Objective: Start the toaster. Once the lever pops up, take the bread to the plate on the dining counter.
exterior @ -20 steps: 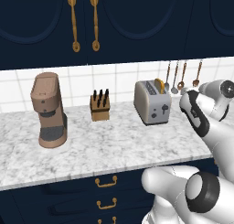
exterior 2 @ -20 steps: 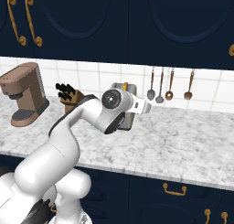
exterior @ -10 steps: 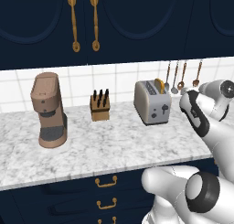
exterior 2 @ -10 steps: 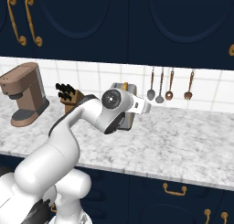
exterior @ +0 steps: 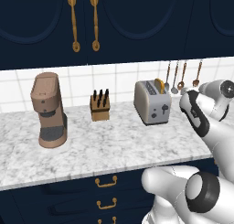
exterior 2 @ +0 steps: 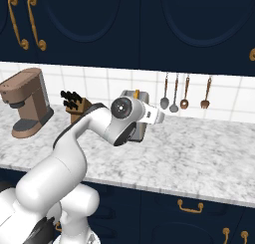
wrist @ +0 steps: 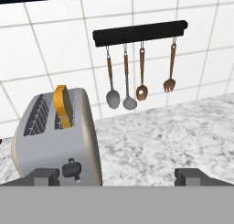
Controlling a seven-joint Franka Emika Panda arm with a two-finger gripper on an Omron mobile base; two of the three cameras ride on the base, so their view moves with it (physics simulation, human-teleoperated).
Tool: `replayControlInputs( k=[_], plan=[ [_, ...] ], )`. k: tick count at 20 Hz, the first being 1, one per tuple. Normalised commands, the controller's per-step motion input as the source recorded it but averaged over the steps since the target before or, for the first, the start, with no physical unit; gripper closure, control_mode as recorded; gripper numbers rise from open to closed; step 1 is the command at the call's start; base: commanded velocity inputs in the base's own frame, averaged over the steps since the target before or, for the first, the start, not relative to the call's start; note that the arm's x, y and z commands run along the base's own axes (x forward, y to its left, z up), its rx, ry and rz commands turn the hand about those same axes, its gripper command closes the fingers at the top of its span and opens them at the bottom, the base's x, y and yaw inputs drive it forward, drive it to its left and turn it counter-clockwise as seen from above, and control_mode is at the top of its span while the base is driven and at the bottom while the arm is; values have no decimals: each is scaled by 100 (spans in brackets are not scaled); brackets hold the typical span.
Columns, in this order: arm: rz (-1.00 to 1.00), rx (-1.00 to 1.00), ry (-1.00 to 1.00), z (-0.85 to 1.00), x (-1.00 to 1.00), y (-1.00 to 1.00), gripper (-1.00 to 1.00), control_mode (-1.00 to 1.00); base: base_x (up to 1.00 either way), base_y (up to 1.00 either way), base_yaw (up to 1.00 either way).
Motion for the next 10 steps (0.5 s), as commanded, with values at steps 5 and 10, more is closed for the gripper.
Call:
replayControlInputs(
  k=[5, 10],
  plan=[
    [0, 0, 0, 0, 0, 0, -100, -100, 0, 0, 0],
    [0, 0, 0, 0, 0, 0, -100, -100, 0, 0, 0]
  ],
)
